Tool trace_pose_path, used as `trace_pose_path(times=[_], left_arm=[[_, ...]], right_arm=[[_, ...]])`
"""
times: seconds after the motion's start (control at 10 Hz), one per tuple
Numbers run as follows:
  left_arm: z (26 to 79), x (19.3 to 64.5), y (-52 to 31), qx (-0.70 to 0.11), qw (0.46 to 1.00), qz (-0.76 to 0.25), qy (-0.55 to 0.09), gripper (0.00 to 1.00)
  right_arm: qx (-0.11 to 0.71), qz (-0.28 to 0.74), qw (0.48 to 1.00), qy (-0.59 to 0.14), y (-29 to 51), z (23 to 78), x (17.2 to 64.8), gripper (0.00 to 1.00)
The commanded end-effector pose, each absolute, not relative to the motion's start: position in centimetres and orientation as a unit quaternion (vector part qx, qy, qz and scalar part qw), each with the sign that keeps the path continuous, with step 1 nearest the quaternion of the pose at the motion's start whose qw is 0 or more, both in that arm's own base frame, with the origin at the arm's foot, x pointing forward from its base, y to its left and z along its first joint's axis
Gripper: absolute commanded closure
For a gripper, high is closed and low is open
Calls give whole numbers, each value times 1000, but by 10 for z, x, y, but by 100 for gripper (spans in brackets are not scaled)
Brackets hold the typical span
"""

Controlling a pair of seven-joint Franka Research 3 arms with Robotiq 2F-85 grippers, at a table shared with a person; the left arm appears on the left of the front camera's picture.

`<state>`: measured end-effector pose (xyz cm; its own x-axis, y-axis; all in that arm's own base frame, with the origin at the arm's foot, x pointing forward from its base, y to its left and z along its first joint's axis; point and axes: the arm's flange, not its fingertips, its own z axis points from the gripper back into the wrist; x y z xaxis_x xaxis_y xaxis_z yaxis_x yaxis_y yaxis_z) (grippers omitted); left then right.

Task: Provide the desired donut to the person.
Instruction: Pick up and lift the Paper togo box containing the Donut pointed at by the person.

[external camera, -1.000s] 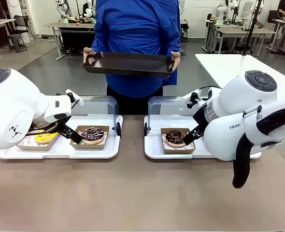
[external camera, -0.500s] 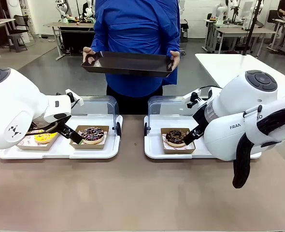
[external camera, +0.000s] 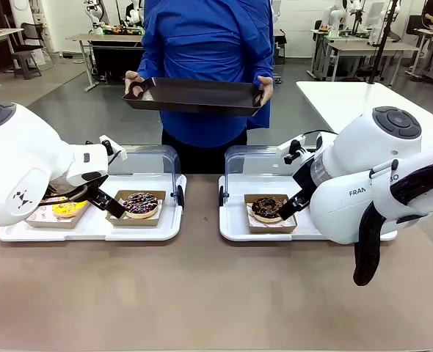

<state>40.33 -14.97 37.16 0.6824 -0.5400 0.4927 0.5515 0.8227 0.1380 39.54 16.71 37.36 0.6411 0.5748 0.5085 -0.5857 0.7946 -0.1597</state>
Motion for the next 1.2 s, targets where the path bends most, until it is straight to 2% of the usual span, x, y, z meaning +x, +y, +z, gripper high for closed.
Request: trace_pose_path(times=[0.0, 0.2, 0.4, 0.8, 1.1], left_arm=[[372, 403, -150, -11, 917, -298, -265, 0], [397, 374, -98, 28, 912, -319, -255, 0], [415, 341, -36, -25, 897, -377, -227, 0], [420, 275, 52, -173, 863, -411, -237, 0], [440, 246, 72, -197, 834, -439, -270, 0]], right_arm=[[10, 320, 906, -277, 167, 374, 395, 0], [40, 383, 895, -223, 100, 414, 395, 0], [86, 438, 871, -204, 24, 443, 387, 0], [194, 458, 822, -278, -68, 465, 353, 0], [232, 470, 785, -330, -78, 485, 340, 0]])
